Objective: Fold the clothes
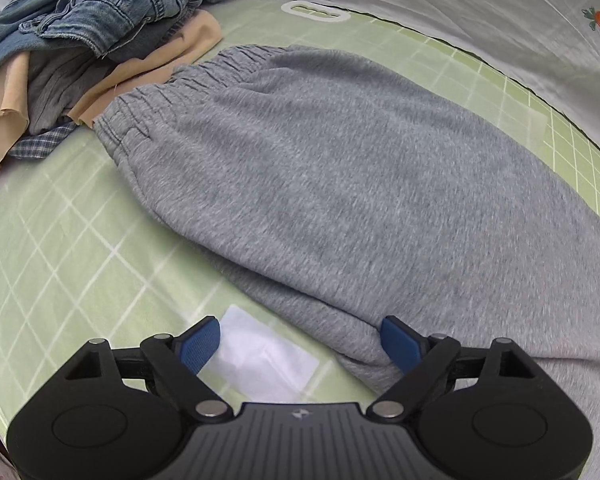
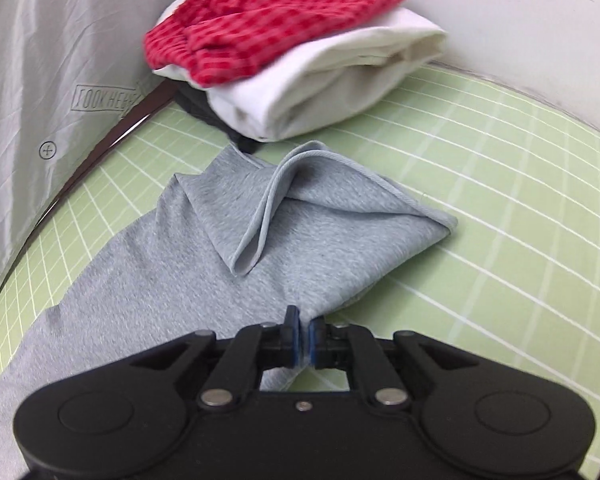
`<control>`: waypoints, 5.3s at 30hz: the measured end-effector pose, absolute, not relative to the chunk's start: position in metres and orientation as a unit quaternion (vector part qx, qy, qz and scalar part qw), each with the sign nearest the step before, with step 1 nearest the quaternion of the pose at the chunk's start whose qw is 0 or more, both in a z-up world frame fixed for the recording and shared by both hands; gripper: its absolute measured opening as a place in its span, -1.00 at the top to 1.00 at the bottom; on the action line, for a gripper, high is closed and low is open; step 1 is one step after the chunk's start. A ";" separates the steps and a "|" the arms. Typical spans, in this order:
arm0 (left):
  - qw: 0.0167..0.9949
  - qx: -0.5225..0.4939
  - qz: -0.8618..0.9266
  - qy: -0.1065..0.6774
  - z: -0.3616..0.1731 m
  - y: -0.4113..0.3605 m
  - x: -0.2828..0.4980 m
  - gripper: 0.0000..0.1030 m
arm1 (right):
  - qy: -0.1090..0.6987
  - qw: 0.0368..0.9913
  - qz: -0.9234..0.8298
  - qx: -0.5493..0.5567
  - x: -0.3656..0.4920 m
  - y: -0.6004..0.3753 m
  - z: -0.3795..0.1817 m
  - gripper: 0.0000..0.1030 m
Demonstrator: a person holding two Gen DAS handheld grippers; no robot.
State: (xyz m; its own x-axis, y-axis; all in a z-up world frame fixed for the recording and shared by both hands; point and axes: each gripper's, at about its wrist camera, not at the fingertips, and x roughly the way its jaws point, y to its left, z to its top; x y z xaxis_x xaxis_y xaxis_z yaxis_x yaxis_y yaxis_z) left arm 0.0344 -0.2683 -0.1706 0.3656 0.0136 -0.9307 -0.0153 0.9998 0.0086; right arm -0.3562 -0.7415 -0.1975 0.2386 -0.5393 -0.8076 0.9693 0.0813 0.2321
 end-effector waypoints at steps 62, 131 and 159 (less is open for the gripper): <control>0.804 0.108 -0.095 0.578 -0.160 -0.443 -0.056 -0.69 | 0.342 0.770 -0.517 0.153 -0.389 -0.846 -0.177 0.26; 0.841 -0.097 -0.022 0.532 -0.111 -0.180 -0.008 -0.72 | 0.429 0.818 -0.333 0.190 -0.259 -0.589 -0.194 -0.99; 0.851 -0.144 -0.058 0.502 -0.158 -0.096 0.149 0.58 | 0.369 0.738 -0.455 0.335 -0.211 -0.547 -0.179 -0.99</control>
State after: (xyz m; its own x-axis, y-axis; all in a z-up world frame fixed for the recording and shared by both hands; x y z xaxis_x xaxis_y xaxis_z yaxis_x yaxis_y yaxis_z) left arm 0.1486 -0.0958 -0.1580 0.4892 -0.2445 -0.8372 -0.0455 0.9515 -0.3044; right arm -0.2108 -0.5472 -0.1788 0.3145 -0.4243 -0.8492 0.9182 0.3628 0.1588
